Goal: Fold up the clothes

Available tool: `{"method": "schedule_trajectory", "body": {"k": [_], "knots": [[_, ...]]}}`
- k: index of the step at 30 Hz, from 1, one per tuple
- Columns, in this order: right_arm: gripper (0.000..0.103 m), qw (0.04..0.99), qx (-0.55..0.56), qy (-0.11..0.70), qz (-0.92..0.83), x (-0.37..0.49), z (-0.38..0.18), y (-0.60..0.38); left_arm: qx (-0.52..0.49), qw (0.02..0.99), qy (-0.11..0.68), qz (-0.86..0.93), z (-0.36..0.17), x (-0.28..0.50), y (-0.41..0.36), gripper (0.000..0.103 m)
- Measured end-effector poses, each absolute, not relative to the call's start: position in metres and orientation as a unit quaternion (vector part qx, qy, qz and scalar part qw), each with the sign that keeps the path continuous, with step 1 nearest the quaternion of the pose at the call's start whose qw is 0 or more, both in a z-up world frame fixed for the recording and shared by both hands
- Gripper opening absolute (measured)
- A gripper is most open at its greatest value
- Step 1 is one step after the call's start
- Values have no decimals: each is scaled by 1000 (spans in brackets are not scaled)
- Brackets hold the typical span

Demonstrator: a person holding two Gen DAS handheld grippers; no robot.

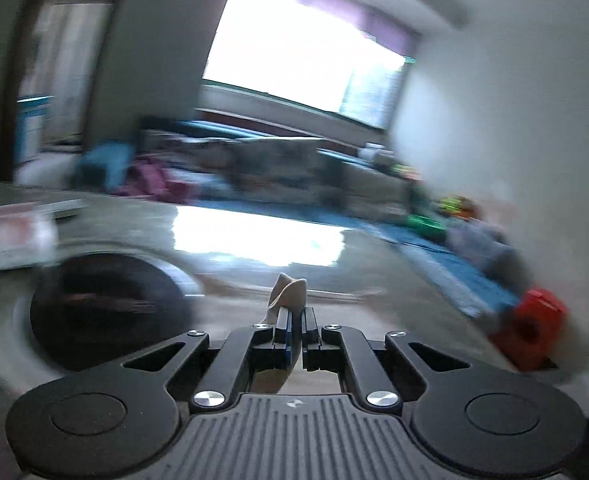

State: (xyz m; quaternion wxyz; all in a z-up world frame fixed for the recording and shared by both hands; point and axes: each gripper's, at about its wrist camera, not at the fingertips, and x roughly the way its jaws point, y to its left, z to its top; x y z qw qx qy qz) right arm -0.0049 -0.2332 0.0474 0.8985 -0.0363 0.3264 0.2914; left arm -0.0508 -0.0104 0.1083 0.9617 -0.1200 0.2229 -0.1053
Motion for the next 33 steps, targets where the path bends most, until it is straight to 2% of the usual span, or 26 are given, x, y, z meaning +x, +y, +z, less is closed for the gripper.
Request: {"method": "schedule_trajectory", "body": {"k": [7,14,29,32,33], "knots": [[27,908,6,339,246,-6,39,-273,-96,943,257,-189,87,-35,-75,5],[27,909,21,349,229,-5,32,-283,-67,923,302,-231,62,-37,-91,10],[27,895,0,359,263,18,18,-241,-47,935,325,-131,39,-53,-12,12],[22,893,-12,363,266,22,14,-233,-47,934,331,-124,35,-57,-4,15],[13,894,-18,360,264,21,14,-231,-48,934,332,-125,34,-58,-2,15]]}}
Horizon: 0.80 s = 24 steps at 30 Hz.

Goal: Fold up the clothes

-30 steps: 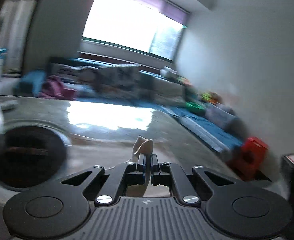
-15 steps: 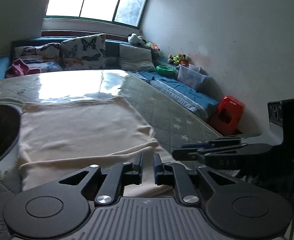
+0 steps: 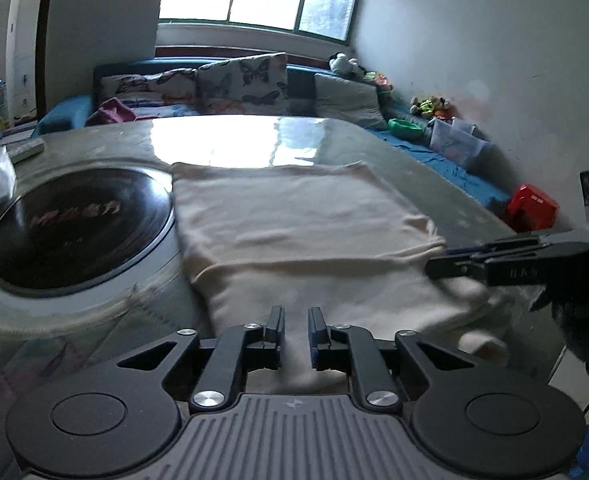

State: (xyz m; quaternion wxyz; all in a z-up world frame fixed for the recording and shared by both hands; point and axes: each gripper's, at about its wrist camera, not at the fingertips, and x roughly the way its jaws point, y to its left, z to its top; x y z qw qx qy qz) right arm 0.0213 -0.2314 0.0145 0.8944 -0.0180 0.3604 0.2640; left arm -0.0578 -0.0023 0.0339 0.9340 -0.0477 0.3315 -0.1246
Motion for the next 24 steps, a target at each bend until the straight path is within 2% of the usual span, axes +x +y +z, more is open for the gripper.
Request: {"method": "schedule_trajectory", "body": {"k": [3,8,10,14,18,24], "knots": [[8,900,-33,350,258,20,20,-228,-49,933,334,-126,31,-60,3,15],[8,906,-53,338,249,25,25,-223,-50,933,332,-129,33,-54,4,16],[9,902,-61,350,244,29,19,-220,-52,934,328,-129,36,-49,4,16],[18,907,-67,341,239,24,24,-223,-53,938,319,-123,40,-37,5,16],[18,907,-70,325,259,15,35,-223,-53,937,325,-113,35,-23,8,16],[18,887,-93,347,289,9,22,-211,-45,937,328,-114,29,-23,8,16]]}}
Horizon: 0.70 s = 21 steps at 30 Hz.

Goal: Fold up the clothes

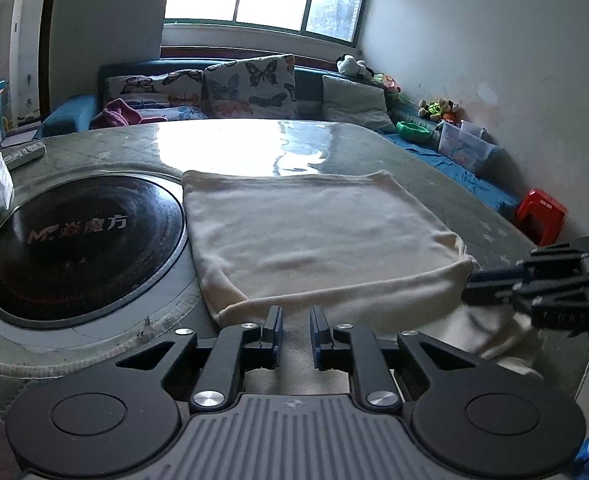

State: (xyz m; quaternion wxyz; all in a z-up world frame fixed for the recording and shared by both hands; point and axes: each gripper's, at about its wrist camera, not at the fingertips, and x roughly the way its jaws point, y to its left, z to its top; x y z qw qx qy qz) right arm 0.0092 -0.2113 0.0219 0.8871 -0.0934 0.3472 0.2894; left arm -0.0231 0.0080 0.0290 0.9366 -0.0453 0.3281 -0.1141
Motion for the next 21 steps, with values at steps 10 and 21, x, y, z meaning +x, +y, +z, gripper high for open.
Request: {"method": "schedule_trajectory", "body": {"k": [10,21], "knots": [[18,881,-114,353,293,-2,20,-212,6,938,310,-158,41,-60,-3,29],[23,874,-143,351,303,-17,25,-215,138,916,289,-241,35,-106,-32,40]]}}
